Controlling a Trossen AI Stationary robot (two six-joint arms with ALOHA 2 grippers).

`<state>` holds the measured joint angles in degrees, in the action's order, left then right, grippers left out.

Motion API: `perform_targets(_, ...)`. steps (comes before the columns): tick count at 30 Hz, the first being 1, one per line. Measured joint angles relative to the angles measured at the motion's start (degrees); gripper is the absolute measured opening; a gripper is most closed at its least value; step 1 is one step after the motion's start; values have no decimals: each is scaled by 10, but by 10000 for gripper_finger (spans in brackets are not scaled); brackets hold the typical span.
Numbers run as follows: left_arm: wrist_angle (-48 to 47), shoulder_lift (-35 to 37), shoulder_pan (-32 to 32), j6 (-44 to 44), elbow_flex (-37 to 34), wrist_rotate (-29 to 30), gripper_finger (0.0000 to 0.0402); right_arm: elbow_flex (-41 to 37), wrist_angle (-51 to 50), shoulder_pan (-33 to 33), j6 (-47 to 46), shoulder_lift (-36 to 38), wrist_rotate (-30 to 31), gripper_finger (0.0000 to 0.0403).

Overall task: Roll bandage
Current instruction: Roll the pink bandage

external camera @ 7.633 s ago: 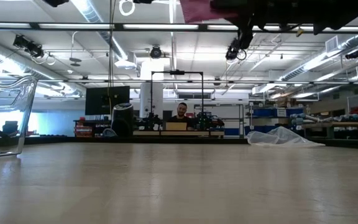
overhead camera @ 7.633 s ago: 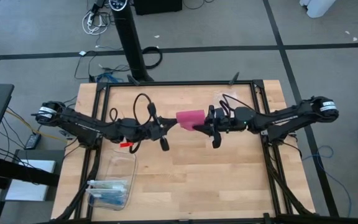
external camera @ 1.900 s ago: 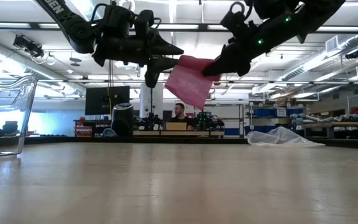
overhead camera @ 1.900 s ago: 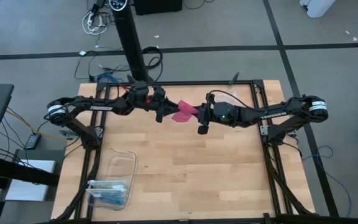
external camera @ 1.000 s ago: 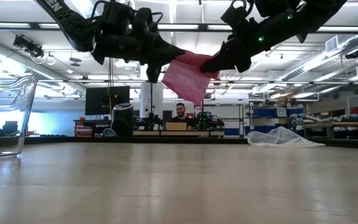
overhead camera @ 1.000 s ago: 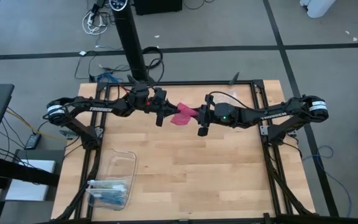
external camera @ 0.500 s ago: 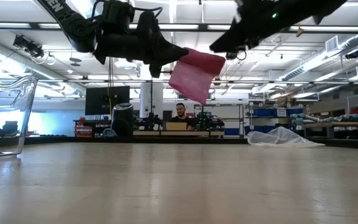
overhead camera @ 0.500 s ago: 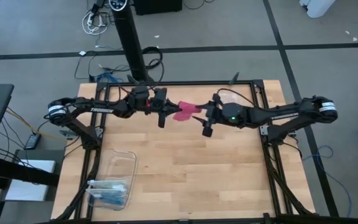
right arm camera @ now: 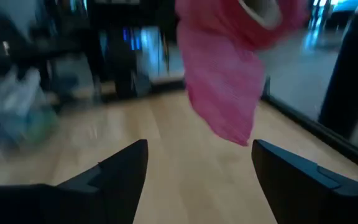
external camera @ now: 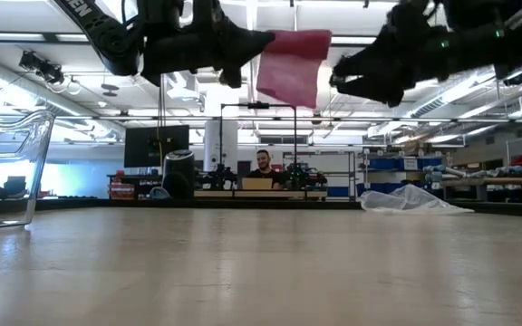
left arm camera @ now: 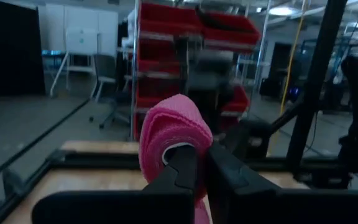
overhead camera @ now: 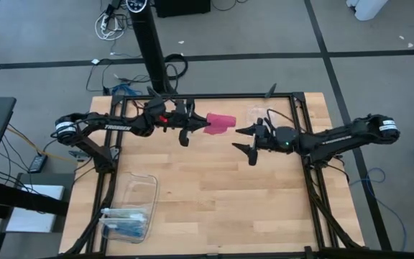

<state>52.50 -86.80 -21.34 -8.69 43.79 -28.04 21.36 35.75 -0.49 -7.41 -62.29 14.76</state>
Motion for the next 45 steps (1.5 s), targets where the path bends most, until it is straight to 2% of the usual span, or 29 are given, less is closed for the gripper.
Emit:
perform_targets(3, 20, 0, 4, -6, 0, -2, 19, -33, 160, -3, -1, -43, 0, 288)
perform_targets(5, 34, 0, 9, -7, 0, -3, 19, -31, 212, -10, -1, -67, -4, 288)
perform_targets(11, 56, 1, 27, -8, 0, -4, 19, 23, 217, -42, 0, -128, -55, 286)
perform_targets(19, 85, 1, 34, -7, 0, -4, 19, 66, 205, -67, 2, -151, -115, 278)
perform_targets(21, 93, 1, 34, -7, 0, -1, 19, 74, 204, -65, 4, -155, -116, 255)
perform_targets(23, 96, 1, 34, -7, 0, 4, 19, 84, 211, -64, 5, -164, -115, 215)
perform_targets(29, 101, 1, 34, 1, 0, 32, 19, 111, 220, -52, 36, -192, -115, 26)
perform_targets(35, 121, 1, 27, 36, 0, 79, 19, 111, 206, -33, 20, -193, -114, 5)
perform_targets(39, 122, 1, 26, 80, 0, 107, 19, 111, 202, -18, 7, -190, -116, 4)
perform_targets(45, 36, 1, 31, 151, 0, 129, 19, 111, 203, -7, -10, -182, -118, 3)
